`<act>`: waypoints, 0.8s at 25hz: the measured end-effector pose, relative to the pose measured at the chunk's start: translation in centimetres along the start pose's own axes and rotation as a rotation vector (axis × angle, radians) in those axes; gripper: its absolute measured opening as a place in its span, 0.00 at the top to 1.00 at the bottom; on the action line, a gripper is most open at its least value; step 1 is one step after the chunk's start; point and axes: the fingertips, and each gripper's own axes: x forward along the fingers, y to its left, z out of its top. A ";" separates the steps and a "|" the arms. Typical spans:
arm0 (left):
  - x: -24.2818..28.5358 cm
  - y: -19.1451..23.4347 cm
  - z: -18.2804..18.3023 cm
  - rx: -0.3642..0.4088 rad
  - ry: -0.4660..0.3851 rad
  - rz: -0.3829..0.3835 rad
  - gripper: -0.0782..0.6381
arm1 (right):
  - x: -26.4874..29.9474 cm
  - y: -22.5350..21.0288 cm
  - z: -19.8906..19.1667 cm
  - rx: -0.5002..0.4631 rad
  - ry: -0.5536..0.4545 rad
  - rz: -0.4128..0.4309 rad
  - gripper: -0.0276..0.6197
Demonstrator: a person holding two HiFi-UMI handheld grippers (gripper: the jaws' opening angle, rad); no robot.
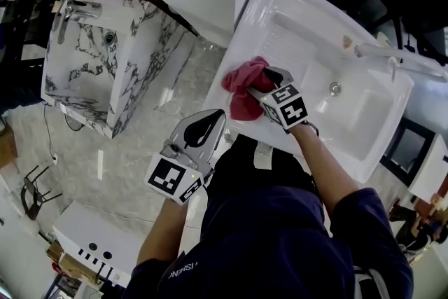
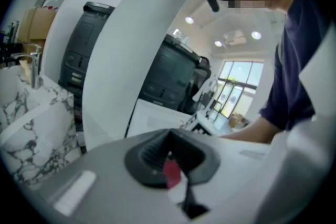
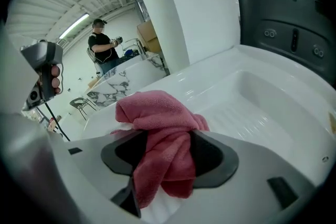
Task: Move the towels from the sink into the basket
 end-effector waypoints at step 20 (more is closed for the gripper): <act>2.7 -6.0 1.8 0.089 -0.008 -0.068 0.89 | -9.5 -0.7 0.4 -0.029 -0.188 -0.016 0.86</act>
